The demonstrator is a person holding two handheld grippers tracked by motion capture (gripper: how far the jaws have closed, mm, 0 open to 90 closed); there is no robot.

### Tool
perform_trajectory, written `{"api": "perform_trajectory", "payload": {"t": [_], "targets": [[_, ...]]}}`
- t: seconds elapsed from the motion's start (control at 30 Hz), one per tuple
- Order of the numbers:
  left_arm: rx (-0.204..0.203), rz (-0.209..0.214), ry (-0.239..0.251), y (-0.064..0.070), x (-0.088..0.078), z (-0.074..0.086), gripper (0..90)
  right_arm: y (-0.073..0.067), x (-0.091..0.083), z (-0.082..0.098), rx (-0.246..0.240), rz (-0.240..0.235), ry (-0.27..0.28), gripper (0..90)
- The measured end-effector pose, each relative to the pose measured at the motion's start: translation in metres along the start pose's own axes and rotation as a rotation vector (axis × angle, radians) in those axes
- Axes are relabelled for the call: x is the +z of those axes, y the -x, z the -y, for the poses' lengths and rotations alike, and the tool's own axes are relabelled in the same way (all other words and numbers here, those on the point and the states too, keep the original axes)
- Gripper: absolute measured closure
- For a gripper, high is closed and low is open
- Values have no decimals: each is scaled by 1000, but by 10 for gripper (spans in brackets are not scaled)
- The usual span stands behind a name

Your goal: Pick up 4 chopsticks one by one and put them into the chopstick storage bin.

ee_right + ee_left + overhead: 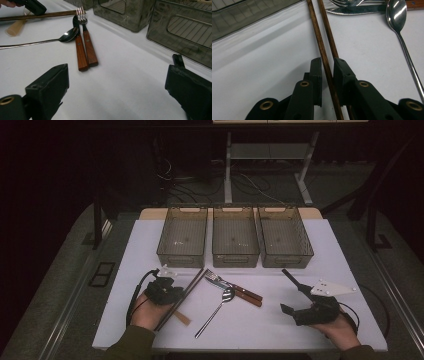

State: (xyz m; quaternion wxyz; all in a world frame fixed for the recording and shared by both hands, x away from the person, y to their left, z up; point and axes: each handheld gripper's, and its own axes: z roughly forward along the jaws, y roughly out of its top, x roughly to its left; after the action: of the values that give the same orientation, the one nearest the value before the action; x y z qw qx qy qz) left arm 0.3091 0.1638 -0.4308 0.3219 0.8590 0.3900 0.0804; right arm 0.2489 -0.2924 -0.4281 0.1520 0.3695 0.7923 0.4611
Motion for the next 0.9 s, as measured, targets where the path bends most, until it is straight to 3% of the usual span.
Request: {"api": "perform_trajectory", "payload": {"t": [0.13,0.33,0.9], "targets": [[14,-1,-33,2,6,-1,755,0,0,0,-1,0,1,55],[10,-8,-32,3,7,-1,756,0,0,0,1,0,2,55],[-45,-15,-45,5,8,-5,811,-1,0,0,0,0,0,55]]}}
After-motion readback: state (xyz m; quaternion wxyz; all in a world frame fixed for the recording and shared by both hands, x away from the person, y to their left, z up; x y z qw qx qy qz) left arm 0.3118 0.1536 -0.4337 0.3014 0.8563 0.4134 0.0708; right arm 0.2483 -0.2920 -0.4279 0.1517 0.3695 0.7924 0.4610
